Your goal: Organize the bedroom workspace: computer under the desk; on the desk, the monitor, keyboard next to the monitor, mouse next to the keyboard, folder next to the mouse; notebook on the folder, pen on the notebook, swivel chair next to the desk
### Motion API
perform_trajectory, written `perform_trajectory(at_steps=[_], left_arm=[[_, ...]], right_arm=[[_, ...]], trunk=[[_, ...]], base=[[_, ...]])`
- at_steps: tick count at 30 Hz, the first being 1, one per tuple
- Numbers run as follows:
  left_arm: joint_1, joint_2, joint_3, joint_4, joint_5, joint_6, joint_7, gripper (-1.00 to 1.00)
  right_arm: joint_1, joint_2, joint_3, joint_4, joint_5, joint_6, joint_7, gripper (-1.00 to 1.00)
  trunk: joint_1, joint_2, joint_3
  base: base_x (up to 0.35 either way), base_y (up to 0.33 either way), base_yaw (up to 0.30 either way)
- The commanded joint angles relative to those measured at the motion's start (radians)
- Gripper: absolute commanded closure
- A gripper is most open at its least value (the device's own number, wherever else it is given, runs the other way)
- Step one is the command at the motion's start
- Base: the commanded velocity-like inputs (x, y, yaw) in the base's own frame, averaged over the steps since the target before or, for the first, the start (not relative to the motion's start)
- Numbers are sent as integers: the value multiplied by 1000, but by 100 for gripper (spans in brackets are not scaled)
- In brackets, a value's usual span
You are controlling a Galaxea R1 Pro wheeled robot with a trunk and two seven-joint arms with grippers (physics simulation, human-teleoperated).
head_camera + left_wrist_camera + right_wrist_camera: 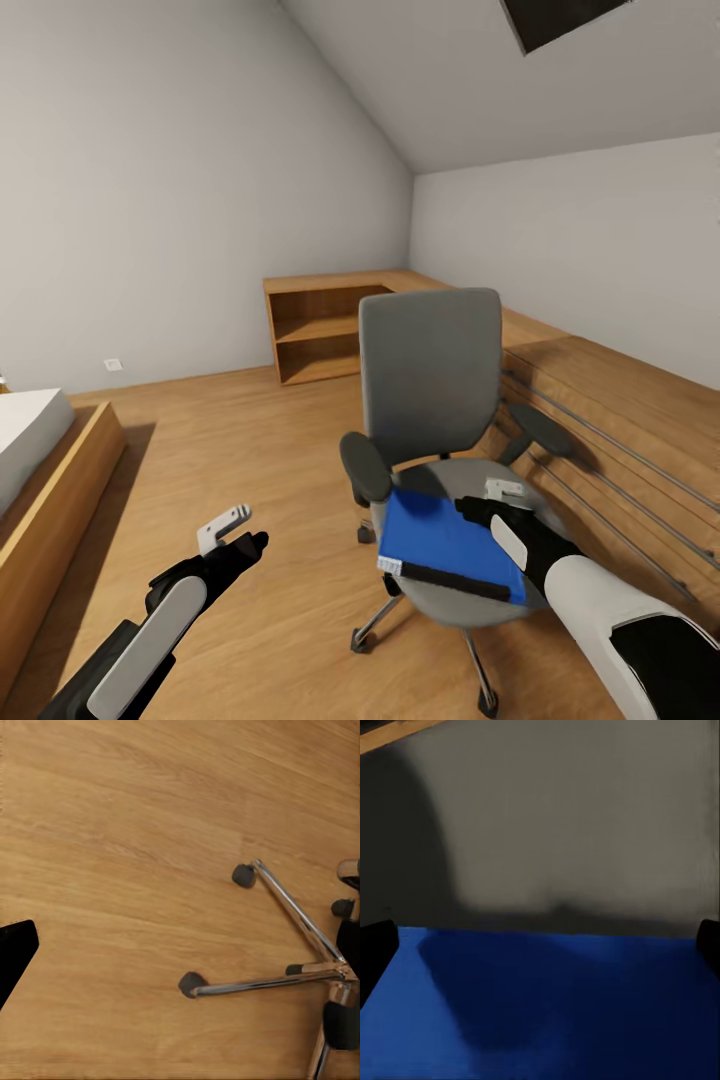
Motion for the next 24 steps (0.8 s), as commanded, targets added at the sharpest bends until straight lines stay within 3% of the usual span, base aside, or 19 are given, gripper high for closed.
perform_trajectory(at_steps=[1,24], left_arm=[[-1,1,-1,-1,4,2,7,-100],[-1,1,-1,-1,4,2,7,-100]], right_arm=[[1,-1,6,11,-16,8,-7,-100],[1,-1,5,11,-15,8,-7,-100]], trunk=[[0,0,-1],[0,0,-1]], base=[[-255,0,0],[-134,0,0]])
